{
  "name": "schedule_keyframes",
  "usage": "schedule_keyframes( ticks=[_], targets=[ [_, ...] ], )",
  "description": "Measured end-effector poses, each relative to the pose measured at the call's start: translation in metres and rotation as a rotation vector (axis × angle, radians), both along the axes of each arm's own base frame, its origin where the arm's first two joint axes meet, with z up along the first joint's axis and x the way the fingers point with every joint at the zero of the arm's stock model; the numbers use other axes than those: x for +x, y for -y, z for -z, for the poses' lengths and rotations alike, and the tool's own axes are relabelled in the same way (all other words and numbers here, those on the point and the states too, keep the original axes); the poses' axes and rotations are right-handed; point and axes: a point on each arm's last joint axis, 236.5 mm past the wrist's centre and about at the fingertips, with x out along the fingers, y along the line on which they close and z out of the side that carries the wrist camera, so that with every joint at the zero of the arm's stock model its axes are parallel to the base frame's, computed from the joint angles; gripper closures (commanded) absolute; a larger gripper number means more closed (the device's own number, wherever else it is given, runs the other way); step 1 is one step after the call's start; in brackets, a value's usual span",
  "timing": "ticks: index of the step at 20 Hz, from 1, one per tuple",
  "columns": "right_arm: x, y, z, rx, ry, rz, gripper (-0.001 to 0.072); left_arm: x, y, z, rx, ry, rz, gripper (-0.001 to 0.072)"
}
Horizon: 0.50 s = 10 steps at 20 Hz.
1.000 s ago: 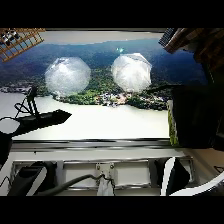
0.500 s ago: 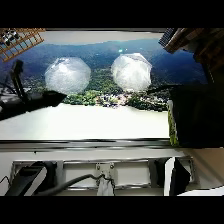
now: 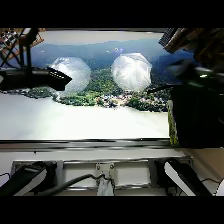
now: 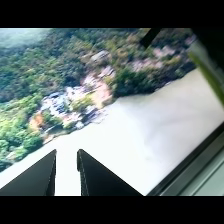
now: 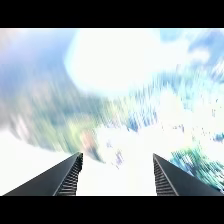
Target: Fold the clothes and pants, and hang the long-sleeved shirts on hangers.
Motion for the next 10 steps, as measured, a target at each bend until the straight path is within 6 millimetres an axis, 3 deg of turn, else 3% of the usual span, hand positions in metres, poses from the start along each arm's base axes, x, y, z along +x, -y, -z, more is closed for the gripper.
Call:
schedule_keyframes(
  ticks=[2, 4, 7, 10],
  targets=[
    [-0.005, -0.03, 0.03, -0.119, -0.034, -0.149, 0.02, 0.0, -0.002, 0.004, 0.057, 0.005, 0.012, 0.0553],
    [-0.012, -0.053, 0.047, -0.188, -0.048, -0.258, 0.02, 0.0, -0.003, 0.006, 0.088, 0.007, 0.02, 0.0552],
    [-0.022, -0.077, 0.059, -0.243, -0.051, -0.359, 0.02, 0.001, -0.005, 0.008, 0.113, 0.01, 0.02, 0.0552],
    [-0.027, -0.087, 0.064, -0.263, -0.051, -0.4, 0.02, 0.001, -0.006, 0.009, 0.123, 0.009, 0.022, 0.0552]
  ],
)
